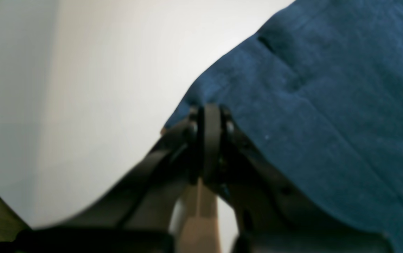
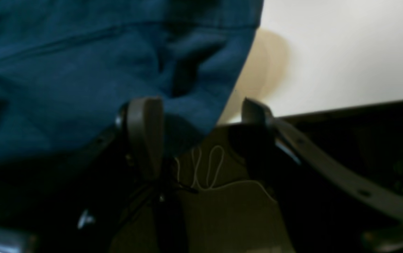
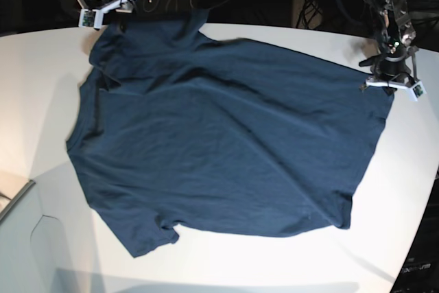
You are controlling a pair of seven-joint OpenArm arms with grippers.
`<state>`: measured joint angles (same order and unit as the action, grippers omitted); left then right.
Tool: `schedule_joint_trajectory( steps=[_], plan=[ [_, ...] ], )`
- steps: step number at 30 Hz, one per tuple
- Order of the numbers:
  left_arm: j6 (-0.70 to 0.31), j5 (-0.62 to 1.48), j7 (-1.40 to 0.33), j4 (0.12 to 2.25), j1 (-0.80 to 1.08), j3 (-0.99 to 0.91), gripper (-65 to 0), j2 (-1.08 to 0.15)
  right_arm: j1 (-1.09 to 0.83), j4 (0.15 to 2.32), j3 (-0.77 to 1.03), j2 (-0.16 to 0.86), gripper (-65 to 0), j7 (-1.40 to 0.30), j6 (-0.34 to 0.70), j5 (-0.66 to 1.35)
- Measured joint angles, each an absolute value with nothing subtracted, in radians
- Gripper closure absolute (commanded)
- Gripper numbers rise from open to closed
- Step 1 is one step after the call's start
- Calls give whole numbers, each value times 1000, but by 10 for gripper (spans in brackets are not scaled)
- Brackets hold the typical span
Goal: Layout the t-shirt on the table in an organized manner, then fold the t-shirt properly
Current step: 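Grasp the shirt's shoulder corners with both grippers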
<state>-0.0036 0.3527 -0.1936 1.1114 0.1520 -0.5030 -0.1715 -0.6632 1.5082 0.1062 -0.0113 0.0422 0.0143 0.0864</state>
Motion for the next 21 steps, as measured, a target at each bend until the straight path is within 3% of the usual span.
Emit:
schedule_joint_trajectory(
  steps=[5, 7, 9, 13, 21],
  plan=[
    [-4, 353, -194, 1111, 152, -503, -1, -171, -641, 1466, 106, -11, -348, 62, 14, 86],
    [-4, 353, -194, 1111, 152, -503, -1, -171, -641, 1459, 99, -10, -313, 74, 14, 86],
    [-4, 353, -194, 1111, 152, -503, -1, -171, -641, 1459, 77, -3, -234, 76, 13, 84],
    [-4, 353, -194, 1111, 153, -503, -1, -171, -642, 1460, 58, -2, -2, 76, 14, 86],
    [-7, 359, -259, 1277, 270, -507, -1, -123, -694, 1543, 65, 30, 0, 44, 49, 90]
  ],
)
